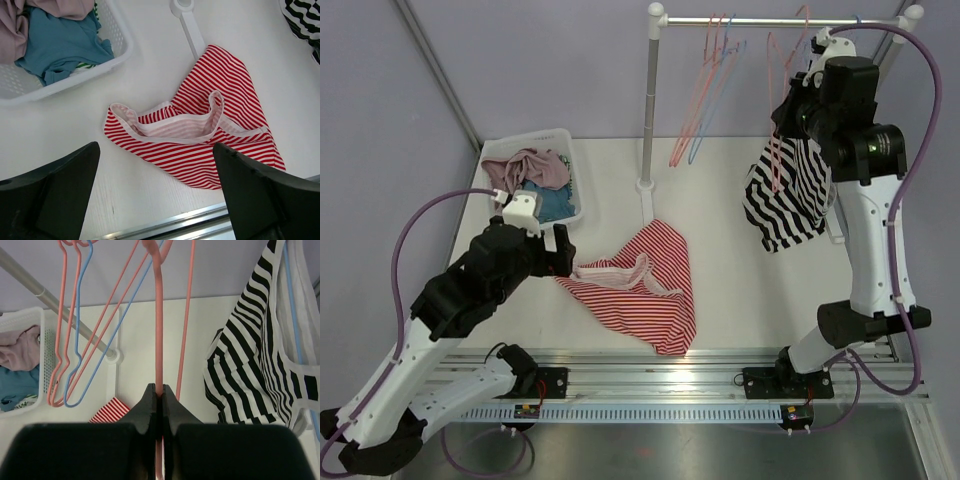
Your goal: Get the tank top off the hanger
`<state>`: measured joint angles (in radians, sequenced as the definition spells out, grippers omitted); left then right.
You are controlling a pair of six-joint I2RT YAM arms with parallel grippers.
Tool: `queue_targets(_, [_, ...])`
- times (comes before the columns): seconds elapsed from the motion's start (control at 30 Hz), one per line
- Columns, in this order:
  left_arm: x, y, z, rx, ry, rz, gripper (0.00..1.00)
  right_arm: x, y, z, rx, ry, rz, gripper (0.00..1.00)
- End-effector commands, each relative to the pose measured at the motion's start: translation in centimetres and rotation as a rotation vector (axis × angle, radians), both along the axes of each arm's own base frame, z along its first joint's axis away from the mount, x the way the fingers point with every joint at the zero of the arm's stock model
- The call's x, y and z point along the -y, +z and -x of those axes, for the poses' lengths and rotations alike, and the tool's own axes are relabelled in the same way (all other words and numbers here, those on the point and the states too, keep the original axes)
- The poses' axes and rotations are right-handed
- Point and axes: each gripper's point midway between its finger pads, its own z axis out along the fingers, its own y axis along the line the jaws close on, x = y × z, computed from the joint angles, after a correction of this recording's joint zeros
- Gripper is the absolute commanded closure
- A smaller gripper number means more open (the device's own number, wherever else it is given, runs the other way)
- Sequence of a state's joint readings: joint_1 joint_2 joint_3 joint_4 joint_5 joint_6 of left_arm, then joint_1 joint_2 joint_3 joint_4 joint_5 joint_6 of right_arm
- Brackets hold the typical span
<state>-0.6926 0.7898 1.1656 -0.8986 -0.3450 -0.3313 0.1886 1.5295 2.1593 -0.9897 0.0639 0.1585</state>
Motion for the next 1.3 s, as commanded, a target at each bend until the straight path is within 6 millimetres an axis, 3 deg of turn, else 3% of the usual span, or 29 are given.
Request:
queue_targets(0.0, [-0.8,0.0,-0.2,0.067,0.016,-0.010,0.01,-0.3,2.0,-2.2,0.055,0.036,0.015,1.00])
queue_targets(0.03, [-1.1,-0.6,-0.2,0.070,0.026,-0.014,0.01,-0.4,3.2,-2.5,0.086,0.038,0.007,1.00])
queue_targets(0.07, [-1.2,-0.9,-0.3,0.068,0.032,-0.018,0.01,-0.6,2.0,-4.0,0.055,0.043,0.015,1.00])
queue_targets(0.1, [-1.2,-1.5,-0.4,0.065,0.040,-0.018,0.01,-0.5,2.1,-5.3,0.063,0.044,0.018,1.00])
queue_targets(0.3, [-0.5,-2.5,-0.3,0.050,0.021,0.011,0.01,-0.9,1.4,-8.8,0.074,0.069,0.024,1.00])
queue_targets(0.33, [-0.5,-2.5,-0.3,0.054,0.019,0.014,0.01,-1.0,0.6,-9.5,0.056,0.070,0.026,1.00])
queue_targets(0.57, [-0.8,-2.8,-0.3,0.065,0.028,0.002,0.01,-1.3,-2.3,-10.4,-0.010,0.069,0.012,1.00])
queue_targets(0.73, [-0.5,-2.8,-0.3,0.057,0.016,0.012,0.01,-1.4,-2.1,-9.8,-0.003,0.075,0.006,0.98])
queue_targets(0.77, [-0.5,-2.7,-0.3,0.057,0.019,0.014,0.01,-1.4,-1.9,-9.6,-0.001,0.079,0.006,0.93])
queue_targets(0.83, [-0.3,-2.6,-0.3,0.046,0.020,0.022,0.01,-1.3,-1.2,-9.0,0.014,0.079,0.005,0.65])
queue_targets(0.9, [0.0,-2.4,-0.3,0.032,0.017,0.037,0.01,-1.0,-0.1,-8.1,0.040,0.068,0.006,0.57])
queue_targets(0.97, [0.5,-2.3,-0.3,0.017,0.009,0.049,0.01,-0.6,0.7,-7.3,0.059,0.055,0.011,0.33])
queue_targets(1.1, [2.0,-2.2,-0.7,-0.029,0.010,0.108,0.01,0.1,3.3,-3.8,0.111,0.049,0.015,0.02])
queue_targets(1.17, [3.3,-2.7,-1.0,-0.049,-0.010,0.111,0.01,0.3,2.7,-2.6,0.093,0.049,0.019,0.01])
queue_targets(1.2, [3.7,-2.9,-1.1,-0.056,-0.008,0.113,0.01,0.5,4.0,-0.8,0.129,0.049,0.012,0.01])
queue_targets(1.27, [5.3,-3.8,-1.3,-0.082,-0.030,0.092,0.01,0.5,3.8,1.9,0.131,0.068,0.002,0.00])
